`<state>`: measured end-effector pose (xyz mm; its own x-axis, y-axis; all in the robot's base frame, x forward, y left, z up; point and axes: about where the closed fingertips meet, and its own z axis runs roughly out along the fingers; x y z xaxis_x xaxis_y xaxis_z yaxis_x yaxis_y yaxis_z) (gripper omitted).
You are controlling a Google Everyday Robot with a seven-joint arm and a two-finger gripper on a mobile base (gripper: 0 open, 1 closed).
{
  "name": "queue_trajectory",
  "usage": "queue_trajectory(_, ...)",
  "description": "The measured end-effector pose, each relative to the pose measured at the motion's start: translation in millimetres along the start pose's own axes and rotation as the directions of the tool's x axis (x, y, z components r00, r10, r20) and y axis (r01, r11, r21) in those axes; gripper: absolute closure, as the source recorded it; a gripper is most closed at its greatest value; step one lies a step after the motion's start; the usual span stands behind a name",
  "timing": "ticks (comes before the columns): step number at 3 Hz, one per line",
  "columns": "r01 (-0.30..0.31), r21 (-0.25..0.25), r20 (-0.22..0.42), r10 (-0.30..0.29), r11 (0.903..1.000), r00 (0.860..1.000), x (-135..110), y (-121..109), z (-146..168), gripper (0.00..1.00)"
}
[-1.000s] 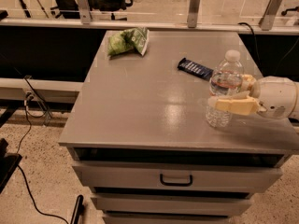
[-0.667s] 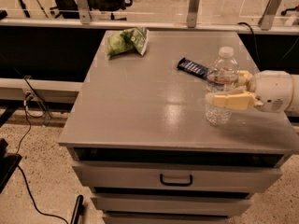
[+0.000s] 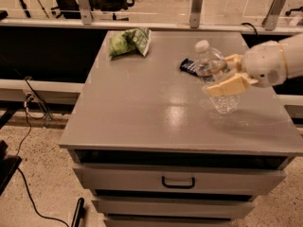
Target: Knock water bottle over
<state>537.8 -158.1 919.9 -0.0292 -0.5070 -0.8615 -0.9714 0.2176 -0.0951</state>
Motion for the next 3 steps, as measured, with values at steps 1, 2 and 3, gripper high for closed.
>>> queue_trajectory(1,0.043,-0.042,-0.205,-0.051,0.9982,0.977,-2,-1,3,0.69)
queue_trajectory(2,0.075,-0.093,-0.407,-0.107,0.9928,0.907,-2,1,-3,0.68)
queue_trajectory(3,0.089,-0.126,-0.578,-0.146,0.988,0.803,0,7,-13,0.53)
